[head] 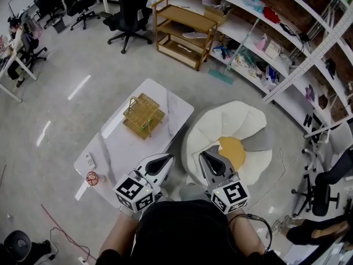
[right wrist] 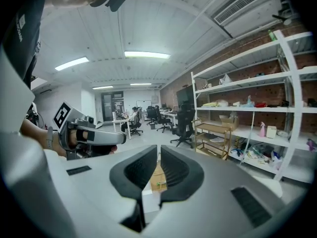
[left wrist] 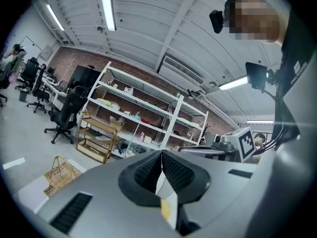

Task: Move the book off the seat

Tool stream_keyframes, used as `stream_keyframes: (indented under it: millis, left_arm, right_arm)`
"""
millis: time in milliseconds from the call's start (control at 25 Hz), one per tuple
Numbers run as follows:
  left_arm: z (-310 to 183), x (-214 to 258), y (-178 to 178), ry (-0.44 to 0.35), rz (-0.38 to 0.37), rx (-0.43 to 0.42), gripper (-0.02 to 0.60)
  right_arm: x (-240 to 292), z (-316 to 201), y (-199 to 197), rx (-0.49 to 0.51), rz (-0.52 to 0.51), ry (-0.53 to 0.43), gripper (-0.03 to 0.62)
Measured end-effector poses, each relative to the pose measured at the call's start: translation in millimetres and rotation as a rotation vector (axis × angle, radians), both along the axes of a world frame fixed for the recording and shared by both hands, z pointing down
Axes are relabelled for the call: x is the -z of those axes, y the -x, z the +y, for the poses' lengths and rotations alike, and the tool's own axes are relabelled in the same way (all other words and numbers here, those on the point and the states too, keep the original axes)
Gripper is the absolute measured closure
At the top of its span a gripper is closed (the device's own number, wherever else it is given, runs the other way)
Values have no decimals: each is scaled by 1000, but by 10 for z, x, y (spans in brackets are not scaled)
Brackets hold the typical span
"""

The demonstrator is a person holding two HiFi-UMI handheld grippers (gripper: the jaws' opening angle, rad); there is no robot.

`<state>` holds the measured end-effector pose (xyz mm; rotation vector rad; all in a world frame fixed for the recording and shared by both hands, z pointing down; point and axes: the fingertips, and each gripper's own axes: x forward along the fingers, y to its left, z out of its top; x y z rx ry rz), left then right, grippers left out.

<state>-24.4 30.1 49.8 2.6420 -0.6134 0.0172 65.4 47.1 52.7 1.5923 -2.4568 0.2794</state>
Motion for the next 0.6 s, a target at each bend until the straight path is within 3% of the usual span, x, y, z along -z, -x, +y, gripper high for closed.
stream_keyframes:
  millis: [600]
  left_arm:
    - [-104, -279, -443, 53, -61, -30, 574]
  right_arm:
    - [-412, -141, -414, -17, -37, 86, 576]
